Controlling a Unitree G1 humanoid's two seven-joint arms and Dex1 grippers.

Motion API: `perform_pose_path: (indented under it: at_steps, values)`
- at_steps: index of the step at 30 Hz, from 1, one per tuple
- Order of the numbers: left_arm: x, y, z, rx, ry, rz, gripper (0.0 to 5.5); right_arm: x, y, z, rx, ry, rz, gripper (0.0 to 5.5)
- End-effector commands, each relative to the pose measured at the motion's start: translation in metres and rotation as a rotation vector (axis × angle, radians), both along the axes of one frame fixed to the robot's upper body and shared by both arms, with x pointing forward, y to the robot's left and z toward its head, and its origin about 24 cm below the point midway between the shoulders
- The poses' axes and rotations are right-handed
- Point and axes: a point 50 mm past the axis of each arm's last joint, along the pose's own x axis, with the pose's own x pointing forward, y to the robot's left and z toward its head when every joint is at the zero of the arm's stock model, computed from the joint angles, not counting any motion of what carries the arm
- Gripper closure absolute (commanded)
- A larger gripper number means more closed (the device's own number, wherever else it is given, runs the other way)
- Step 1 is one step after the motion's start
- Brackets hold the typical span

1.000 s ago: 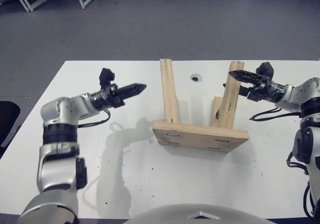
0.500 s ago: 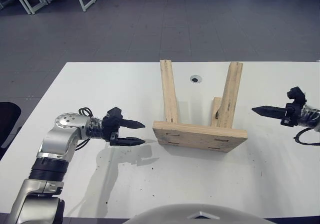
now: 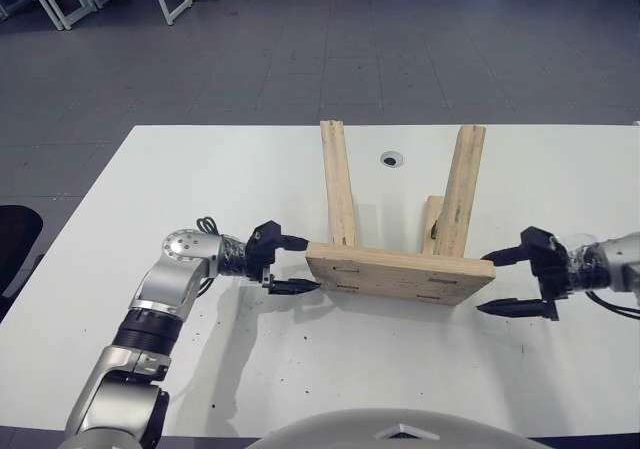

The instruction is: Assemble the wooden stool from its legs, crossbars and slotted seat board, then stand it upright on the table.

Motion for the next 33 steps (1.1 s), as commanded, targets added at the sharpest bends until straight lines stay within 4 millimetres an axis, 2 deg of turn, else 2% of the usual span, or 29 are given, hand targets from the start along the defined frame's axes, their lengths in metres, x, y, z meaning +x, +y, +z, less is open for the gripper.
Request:
perform_pose_path:
  at_steps: [1, 9, 12, 16, 18, 19, 21, 22, 24, 25, 26, 27, 28, 29, 30, 33]
  values:
    - [0.008, -0.005, 0.007, -0.001, -0.019, -0.029, 1.75, 0.000, 0.019, -0.001, 0.044, -0.019, 0.041, 0.49]
    - [-0.003, -0.013, 0.015, -0.062, 0.128, -0.129, 3.05, 0.011, 0.017, -0.010, 0.014, -0.018, -0.027, 2.02]
    - [-0.006, -0.010, 0.028, -0.092, 0.204, -0.145, 3.51, 0.016, 0.015, 0.006, 0.117, 0.053, -0.053, 2.61]
    - [-0.004, -0.006, 0.046, -0.111, 0.267, -0.114, 3.66, 0.020, 0.022, 0.036, 0.315, 0.161, -0.062, 3.32]
    - [0.000, -0.006, 0.080, -0.284, 0.411, -0.071, 3.81, 0.023, 0.029, 0.065, 0.527, 0.270, -0.052, 3.41]
    - [0.008, -0.007, 0.106, -0.460, 0.495, -0.044, 3.85, 0.031, 0.033, 0.080, 0.676, 0.336, -0.071, 3.46]
    - [0.025, -0.008, 0.142, -0.756, 0.606, -0.040, 3.93, 0.050, 0.041, 0.096, 0.879, 0.457, -0.131, 3.65]
    - [0.036, -0.015, 0.153, -0.881, 0.613, -0.016, 3.97, 0.062, 0.047, 0.099, 0.958, 0.487, -0.184, 3.78]
    - [0.060, -0.040, 0.179, -1.160, 0.578, 0.209, 4.16, 0.096, 0.067, 0.102, 1.127, 0.509, -0.396, 4.14]
    - [0.068, -0.051, 0.189, -1.243, 0.623, 0.359, 4.20, 0.112, 0.083, 0.108, 1.243, 0.519, -0.577, 4.19]
    - [0.076, -0.060, 0.199, -1.335, 0.692, 0.492, 4.20, 0.125, 0.091, 0.117, 1.356, 0.563, -0.785, 4.20]
    - [0.082, -0.068, 0.200, -1.346, 0.765, 0.617, 4.20, 0.134, 0.097, 0.121, 1.408, 0.640, -0.935, 4.20]
    - [0.089, -0.072, 0.198, -1.358, 0.845, 0.741, 4.20, 0.142, 0.101, 0.124, 1.416, 0.703, -1.009, 4.19]
    - [0.097, -0.075, 0.187, -1.294, 0.928, 0.879, 4.20, 0.151, 0.103, 0.120, 1.359, 0.743, -1.088, 4.19]
    - [0.102, -0.074, 0.175, -1.237, 0.994, 1.006, 4.20, 0.160, 0.104, 0.112, 1.224, 0.750, -1.167, 4.19]
    - [0.118, -0.070, 0.157, -1.223, 1.116, 1.185, 4.20, 0.181, 0.095, 0.097, 1.083, 0.780, -1.342, 4.19]
